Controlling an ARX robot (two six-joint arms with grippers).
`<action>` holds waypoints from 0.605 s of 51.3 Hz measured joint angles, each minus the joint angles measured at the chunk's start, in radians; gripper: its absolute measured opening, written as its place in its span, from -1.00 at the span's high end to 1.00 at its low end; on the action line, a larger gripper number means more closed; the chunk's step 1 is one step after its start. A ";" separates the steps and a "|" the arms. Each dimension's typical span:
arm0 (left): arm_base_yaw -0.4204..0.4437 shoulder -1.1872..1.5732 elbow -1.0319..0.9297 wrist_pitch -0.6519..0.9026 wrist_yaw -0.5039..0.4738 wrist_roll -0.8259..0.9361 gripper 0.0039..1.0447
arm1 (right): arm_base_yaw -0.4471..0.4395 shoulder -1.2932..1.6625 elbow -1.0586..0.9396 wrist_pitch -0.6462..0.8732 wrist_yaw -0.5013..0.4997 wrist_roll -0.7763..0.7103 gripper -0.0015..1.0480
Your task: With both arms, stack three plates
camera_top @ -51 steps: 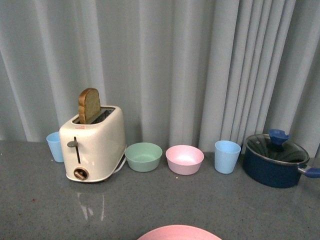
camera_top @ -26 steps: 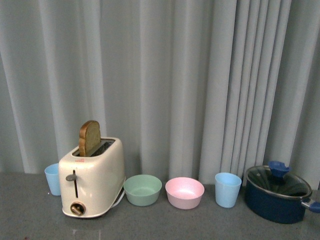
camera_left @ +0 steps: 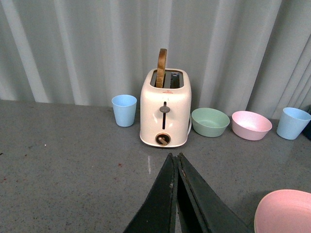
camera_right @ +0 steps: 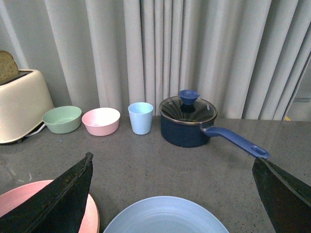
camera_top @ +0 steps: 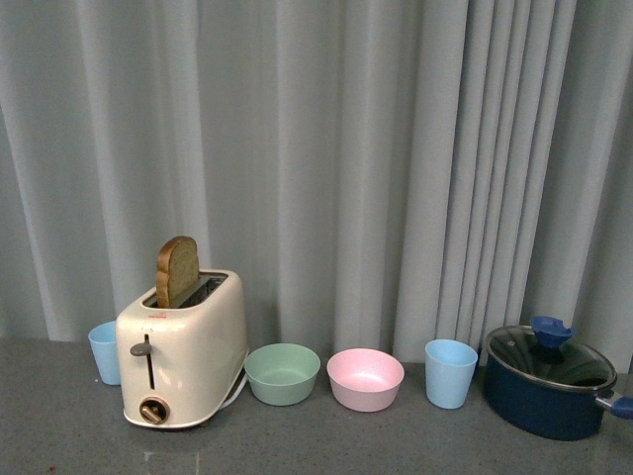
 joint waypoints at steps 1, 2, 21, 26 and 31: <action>0.000 -0.008 0.000 -0.008 0.000 0.000 0.94 | 0.000 0.000 0.000 0.000 0.000 0.000 -0.86; 0.000 -0.015 0.000 -0.015 0.000 0.000 0.94 | 0.000 0.000 0.000 0.000 0.000 0.000 -0.86; 0.000 -0.131 0.000 -0.130 0.000 0.000 0.94 | 0.000 0.000 0.000 0.000 0.000 0.000 -0.86; 0.000 -0.158 0.000 -0.158 0.000 0.000 0.94 | 0.000 0.000 0.000 0.000 0.000 0.000 -0.86; 0.000 -0.264 0.000 -0.296 0.002 0.001 0.94 | 0.000 0.000 0.000 0.000 0.000 0.000 -0.86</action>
